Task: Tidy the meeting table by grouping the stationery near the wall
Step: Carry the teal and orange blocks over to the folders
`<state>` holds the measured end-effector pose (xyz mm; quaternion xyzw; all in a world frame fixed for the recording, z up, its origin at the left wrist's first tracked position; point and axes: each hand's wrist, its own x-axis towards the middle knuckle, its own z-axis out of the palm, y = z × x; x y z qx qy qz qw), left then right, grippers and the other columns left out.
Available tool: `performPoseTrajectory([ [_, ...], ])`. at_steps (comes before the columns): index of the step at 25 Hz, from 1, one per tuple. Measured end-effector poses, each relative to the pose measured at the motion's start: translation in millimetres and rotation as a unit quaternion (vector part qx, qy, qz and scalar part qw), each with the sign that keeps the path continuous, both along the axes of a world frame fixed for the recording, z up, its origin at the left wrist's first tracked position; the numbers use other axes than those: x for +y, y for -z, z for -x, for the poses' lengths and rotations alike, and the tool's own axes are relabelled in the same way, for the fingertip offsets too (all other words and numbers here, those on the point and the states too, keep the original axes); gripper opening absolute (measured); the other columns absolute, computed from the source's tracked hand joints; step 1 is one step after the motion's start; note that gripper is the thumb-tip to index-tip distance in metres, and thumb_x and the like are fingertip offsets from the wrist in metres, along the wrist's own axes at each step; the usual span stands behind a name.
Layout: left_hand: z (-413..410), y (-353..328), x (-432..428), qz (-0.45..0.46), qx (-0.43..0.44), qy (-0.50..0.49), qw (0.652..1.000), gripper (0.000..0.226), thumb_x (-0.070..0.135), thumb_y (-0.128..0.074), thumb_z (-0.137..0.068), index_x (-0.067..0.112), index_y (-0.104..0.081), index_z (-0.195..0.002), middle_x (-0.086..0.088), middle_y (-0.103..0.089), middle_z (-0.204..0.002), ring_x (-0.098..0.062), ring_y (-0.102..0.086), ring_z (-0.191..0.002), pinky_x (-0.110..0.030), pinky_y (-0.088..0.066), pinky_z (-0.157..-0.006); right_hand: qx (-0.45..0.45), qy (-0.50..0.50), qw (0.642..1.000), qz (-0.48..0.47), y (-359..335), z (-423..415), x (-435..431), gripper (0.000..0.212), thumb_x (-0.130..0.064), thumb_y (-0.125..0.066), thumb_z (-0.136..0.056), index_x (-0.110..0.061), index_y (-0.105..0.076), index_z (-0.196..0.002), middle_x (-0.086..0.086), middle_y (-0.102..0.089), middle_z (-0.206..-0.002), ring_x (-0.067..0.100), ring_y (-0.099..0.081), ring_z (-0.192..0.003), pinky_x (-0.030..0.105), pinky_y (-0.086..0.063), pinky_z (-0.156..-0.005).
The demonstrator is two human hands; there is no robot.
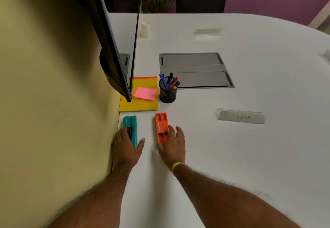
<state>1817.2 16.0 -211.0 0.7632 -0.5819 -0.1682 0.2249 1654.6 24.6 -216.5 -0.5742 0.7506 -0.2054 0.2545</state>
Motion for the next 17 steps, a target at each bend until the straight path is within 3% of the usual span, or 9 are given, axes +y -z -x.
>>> performPoseTrajectory([
  [4, 23.0, -33.4, 24.7, -0.041, -0.042, 0.051, 0.997, 0.104, 0.072, -0.058, -0.076, 0.009, -0.022, -0.151, -0.015, -0.029, -0.156, -0.031, -0.029, -0.143, -0.046, -0.033, -0.114, 0.059, -0.053, 0.997, 0.011, -37.4, 41.0, 26.4, 0.079, -0.045, -0.06, -0.09, -0.02, -0.019, -0.153, 0.01, -0.016, -0.161, 0.026, -0.012, -0.149, 0.04, -0.017, -0.122],
  [10, 67.4, -95.3, 75.4, -0.052, -0.186, 0.171, 0.966, 0.12, 0.098, -0.011, -0.06, 0.024, -0.006, -0.155, -0.007, -0.007, -0.164, -0.028, -0.006, -0.15, -0.051, -0.017, -0.118, 0.148, -0.128, 0.979, 0.047, -97.2, 118.0, 81.8, 0.082, -0.055, -0.054, -0.09, -0.021, -0.018, -0.154, 0.012, -0.012, -0.162, 0.03, -0.011, -0.149, 0.042, -0.013, -0.122],
  [13, 88.0, -123.7, 102.9, -0.018, -0.221, 0.198, 0.955, 0.119, 0.097, -0.012, -0.062, 0.023, -0.007, -0.155, -0.007, -0.005, -0.164, -0.028, -0.002, -0.151, -0.053, -0.012, -0.119, 0.18, -0.152, 0.97, 0.056, -118.2, 158.1, 111.5, 0.087, -0.066, -0.046, -0.088, -0.022, -0.014, -0.155, 0.011, -0.004, -0.163, 0.031, -0.005, -0.15, 0.045, -0.006, -0.122],
  [17, 128.8, -151.3, 140.2, 0.02, -0.282, 0.28, 0.917, 0.115, 0.096, -0.02, -0.068, 0.02, -0.017, -0.154, -0.012, -0.007, -0.162, -0.031, -0.002, -0.15, -0.059, -0.012, -0.118, 0.249, -0.163, 0.953, 0.049, -141.3, 216.2, 162.3, 0.098, -0.08, -0.037, -0.081, -0.027, -0.003, -0.156, 0.009, 0.011, -0.163, 0.033, 0.008, -0.15, 0.059, 0.001, -0.118],
])
